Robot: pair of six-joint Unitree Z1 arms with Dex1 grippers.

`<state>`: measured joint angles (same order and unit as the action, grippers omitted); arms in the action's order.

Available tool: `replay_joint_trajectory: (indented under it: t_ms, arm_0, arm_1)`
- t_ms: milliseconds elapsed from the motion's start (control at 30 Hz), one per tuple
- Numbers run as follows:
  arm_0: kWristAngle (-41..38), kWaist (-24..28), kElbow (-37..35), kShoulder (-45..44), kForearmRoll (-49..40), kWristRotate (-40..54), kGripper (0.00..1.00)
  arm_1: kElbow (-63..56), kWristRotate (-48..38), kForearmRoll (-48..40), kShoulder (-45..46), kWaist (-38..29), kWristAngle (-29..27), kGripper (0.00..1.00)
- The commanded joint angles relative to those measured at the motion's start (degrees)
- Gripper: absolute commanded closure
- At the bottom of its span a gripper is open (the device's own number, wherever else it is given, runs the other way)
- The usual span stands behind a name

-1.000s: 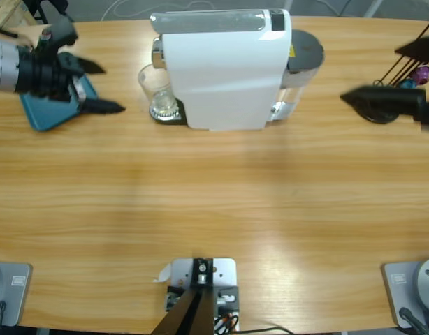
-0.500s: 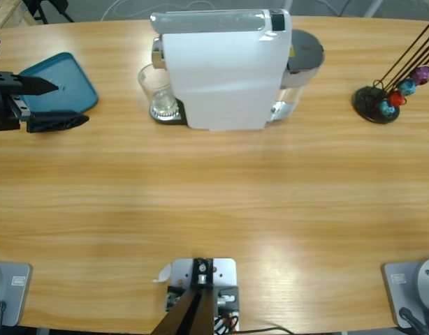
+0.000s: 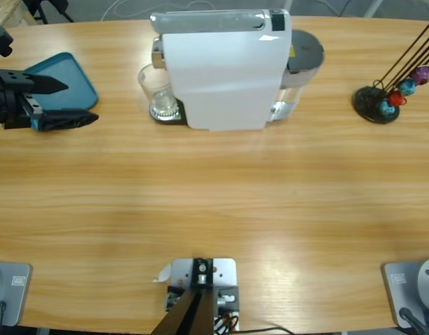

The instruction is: Pour coffee

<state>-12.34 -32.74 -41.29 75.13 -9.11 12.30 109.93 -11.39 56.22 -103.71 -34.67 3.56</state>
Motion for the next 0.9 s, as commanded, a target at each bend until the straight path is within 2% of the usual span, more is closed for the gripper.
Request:
replay_joint_trajectory:
  t_ms: [33, 900]
  arm_0:
    - [-0.51, -0.75, 1.7, 2.04, 1.02, -0.34, 0.0]
    - [-0.5, -0.75, 2.35, 2.48, 1.02, -0.26, 0.0]
  arm_1:
    - [0.29, -0.48, 1.26, -3.39, 1.28, 0.75, 1.0]
    - [-0.07, 0.49, 1.96, -6.49, 1.31, -1.66, 1.0]
